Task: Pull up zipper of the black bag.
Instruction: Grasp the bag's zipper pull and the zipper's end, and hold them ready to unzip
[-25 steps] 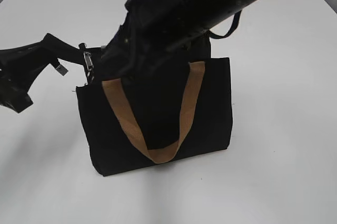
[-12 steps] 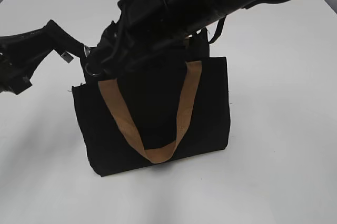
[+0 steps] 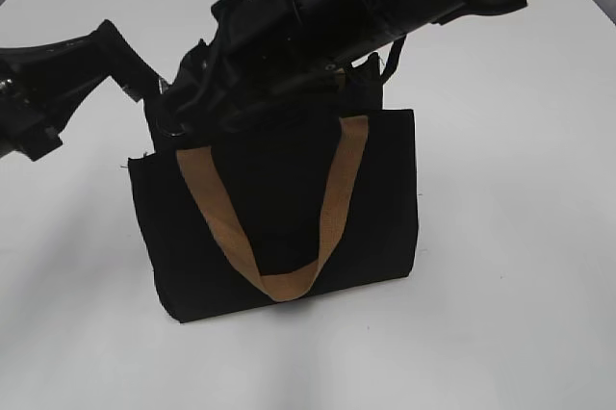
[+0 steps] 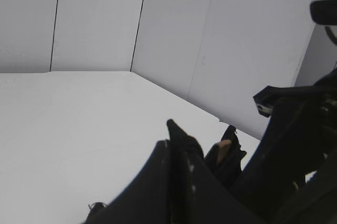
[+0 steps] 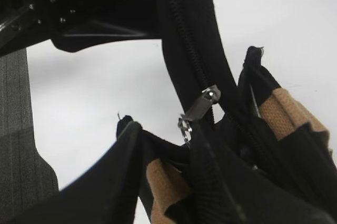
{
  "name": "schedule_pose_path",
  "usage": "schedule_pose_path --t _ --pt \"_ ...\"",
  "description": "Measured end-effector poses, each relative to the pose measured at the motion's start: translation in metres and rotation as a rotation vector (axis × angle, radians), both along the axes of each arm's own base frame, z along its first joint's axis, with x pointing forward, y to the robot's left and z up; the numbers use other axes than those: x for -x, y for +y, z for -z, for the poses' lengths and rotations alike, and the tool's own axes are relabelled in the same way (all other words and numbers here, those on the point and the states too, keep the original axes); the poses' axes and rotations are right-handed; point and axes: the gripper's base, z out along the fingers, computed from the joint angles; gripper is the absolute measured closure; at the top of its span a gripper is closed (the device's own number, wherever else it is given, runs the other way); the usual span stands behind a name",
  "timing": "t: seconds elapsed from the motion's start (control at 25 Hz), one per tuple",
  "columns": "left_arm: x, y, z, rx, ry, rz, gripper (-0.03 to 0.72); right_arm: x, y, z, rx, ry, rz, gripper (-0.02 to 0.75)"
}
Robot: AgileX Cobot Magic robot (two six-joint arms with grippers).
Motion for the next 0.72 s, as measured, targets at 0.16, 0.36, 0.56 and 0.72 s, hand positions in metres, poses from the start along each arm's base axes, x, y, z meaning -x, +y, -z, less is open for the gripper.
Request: schedule_pose_path --t 0.16,0.36,0.56,0.72 --pt "0.0 0.0 0.0 -0.001 0.0 0.003 0.684 0.0 0.0 0.0 0.003 -0.01 -0.007 0.486" --pt "0.0 0.0 0.0 -0.002 0.0 0.004 0.684 -0.003 0.002 0.01 0.022 0.002 -0.013 0.486" --pt "0.0 0.0 0.0 -0.003 0.0 0.004 0.684 -0.005 0.004 0.017 0.033 0.011 -0.011 0.533" --pt "0.0 0.0 0.0 -0.003 0.0 0.004 0.684 -0.006 0.004 0.017 0.035 0.005 -0.011 0.653"
